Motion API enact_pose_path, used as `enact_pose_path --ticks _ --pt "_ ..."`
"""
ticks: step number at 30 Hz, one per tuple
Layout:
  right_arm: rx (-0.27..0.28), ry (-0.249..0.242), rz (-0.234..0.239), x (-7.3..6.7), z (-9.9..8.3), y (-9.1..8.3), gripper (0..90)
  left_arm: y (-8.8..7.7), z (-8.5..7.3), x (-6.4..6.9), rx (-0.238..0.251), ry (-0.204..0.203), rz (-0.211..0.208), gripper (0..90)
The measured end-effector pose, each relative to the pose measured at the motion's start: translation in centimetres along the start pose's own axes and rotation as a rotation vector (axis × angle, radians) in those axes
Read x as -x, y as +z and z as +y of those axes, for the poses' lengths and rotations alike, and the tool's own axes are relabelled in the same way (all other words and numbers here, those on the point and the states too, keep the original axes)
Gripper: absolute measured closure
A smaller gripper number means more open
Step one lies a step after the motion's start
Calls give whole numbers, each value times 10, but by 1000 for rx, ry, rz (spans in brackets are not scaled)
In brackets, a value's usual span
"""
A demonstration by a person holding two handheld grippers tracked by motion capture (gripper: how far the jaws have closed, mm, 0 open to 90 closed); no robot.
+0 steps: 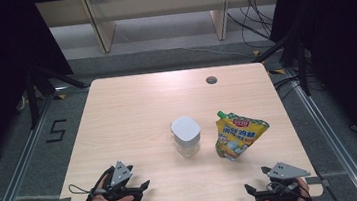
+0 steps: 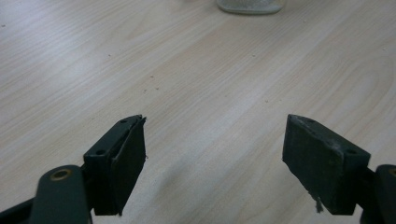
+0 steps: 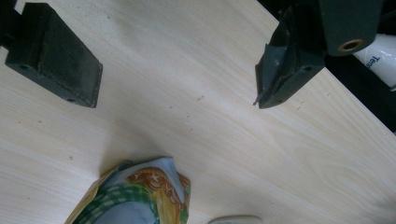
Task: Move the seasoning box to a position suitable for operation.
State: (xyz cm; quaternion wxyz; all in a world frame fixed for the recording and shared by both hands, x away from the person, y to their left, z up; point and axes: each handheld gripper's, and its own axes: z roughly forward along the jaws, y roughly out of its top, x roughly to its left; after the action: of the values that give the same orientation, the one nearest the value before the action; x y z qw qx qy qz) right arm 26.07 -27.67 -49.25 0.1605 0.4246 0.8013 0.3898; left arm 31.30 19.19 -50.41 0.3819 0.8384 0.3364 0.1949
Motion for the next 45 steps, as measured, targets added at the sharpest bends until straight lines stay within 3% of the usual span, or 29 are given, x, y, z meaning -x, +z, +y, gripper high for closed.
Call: enact_pose_path --ticks 3,4,6,7,10,11,12,13,15,16,17,19,21,22,25,30,31,33,34,35,42,45 --pt "-3 -6 -2 0 0 0 158 -1 1 -1 -10 20 2 214" --pt "-3 -6 -2 0 0 0 158 0 1 0 4 -11 0 215" --pt "-4 -7 -2 0 0 0 158 1 3 -1 6 -15 1 219" --pt "1 2 5 0 0 1 158 3 6 -3 10 9 8 223" --pt "-5 -8 6 0 0 2 159 7 9 -4 19 5 11 235" --pt "-6 -6 6 1 0 2 159 8 13 -9 13 42 8 253" --pt "-6 -5 6 1 -1 2 160 9 14 -10 31 18 3 291" --pt "-7 -4 8 1 0 2 160 7 16 -15 29 39 -9 324" --pt "-2 -13 -12 1 -1 1 160 7 21 -22 78 -29 -13 360" --pt "1 -16 -20 2 -1 1 161 7 21 -22 78 -29 -13 386" --pt "-8 1 11 1 -1 3 161 8 28 -33 121 -82 -17 389" --pt "-3 -16 -13 2 -1 3 161 12 37 -42 140 -78 -3 424" --pt "-13 24 -2 -1 -1 4 163 21 44 -47 166 -93 4 445" --pt "-4 -9 -8 2 -1 3 164 25 46 -49 168 -73 5 459" --pt "-10 7 -2 3 -2 3 167 43 51 -54 148 -74 8 511" --pt "-16 11 0 3 -2 4 170 66 63 -60 159 -82 21 552" --pt "-9 -2 -6 5 -2 5 175 79 71 -57 180 -89 6 563" --pt "-1 -5 -8 5 -2 5 175 90 79 -54 185 -43 -15 576" --pt "-1 -5 -8 5 -2 5 175 90 79 -54 185 -43 -15 579" --pt "-9 11 -4 6 -3 5 176 100 86 -48 170 5 4 580" --pt "-6 -1 -22 7 -3 3 182 118 97 -47 166 -28 -27 626" --pt "-15 9 5 6 -3 5 184 123 102 -46 155 -48 -45 641"
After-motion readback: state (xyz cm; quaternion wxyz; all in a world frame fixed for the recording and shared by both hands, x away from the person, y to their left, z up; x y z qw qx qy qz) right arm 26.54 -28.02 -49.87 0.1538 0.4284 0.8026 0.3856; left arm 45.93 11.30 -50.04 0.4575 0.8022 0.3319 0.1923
